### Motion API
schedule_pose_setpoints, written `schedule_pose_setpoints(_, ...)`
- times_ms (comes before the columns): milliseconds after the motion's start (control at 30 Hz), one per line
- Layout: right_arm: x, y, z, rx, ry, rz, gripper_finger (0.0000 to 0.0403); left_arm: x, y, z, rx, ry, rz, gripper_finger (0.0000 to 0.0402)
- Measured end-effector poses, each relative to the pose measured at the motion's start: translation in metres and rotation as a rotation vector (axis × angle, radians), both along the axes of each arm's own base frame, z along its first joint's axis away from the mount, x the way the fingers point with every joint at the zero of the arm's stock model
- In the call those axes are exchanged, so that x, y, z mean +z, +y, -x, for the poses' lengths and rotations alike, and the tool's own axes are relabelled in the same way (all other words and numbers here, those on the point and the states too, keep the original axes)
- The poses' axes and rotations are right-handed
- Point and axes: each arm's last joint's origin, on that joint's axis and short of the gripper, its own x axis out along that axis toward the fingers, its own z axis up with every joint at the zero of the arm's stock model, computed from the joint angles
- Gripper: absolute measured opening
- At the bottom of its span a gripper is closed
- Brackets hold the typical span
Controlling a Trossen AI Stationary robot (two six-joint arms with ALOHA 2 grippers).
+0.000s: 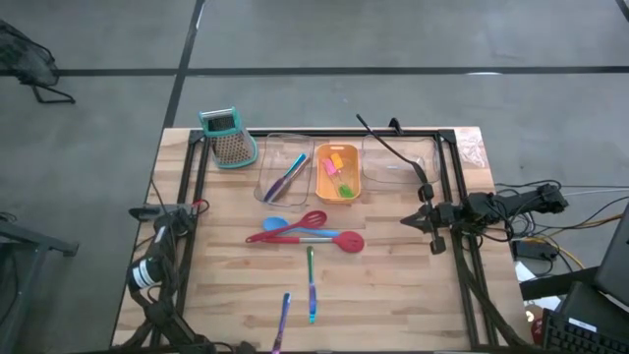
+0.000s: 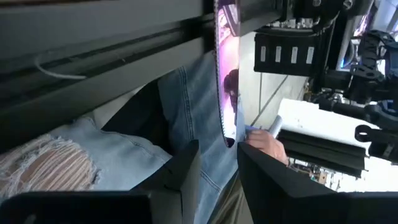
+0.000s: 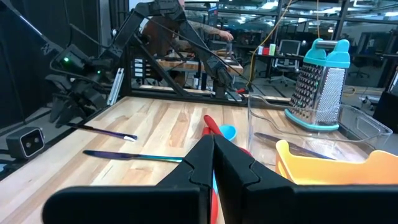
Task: Pick & Place Kitchen Items
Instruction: Put the left blue knife into the left transparent bin
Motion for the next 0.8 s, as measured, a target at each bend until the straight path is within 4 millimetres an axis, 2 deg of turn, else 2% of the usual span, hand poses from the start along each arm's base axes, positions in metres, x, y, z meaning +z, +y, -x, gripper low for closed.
schedule_pose_setpoints(367, 0.0000, 0.0000, 0.0000, 0.000, 0.000, 0.000, 0.0008, -0.0012, 0.0020, 0.0027, 0.021, -0.016, -0.017, 0.0083)
schedule_pose_setpoints(633, 0.0000, 0.0000, 0.0000, 0.000, 0.000, -0.001, 0.0008, 0.0000, 0.0034, 0.0018, 0.076, -0.057, -0.023, 0.0089)
schedule_pose_setpoints(800, 0.0000, 0.0000, 0.0000, 0.000, 0.000, -0.001, 0.0008, 0.0005, 0.0069, -0.0054, 0.123, -0.081, -0.018, 0.0087)
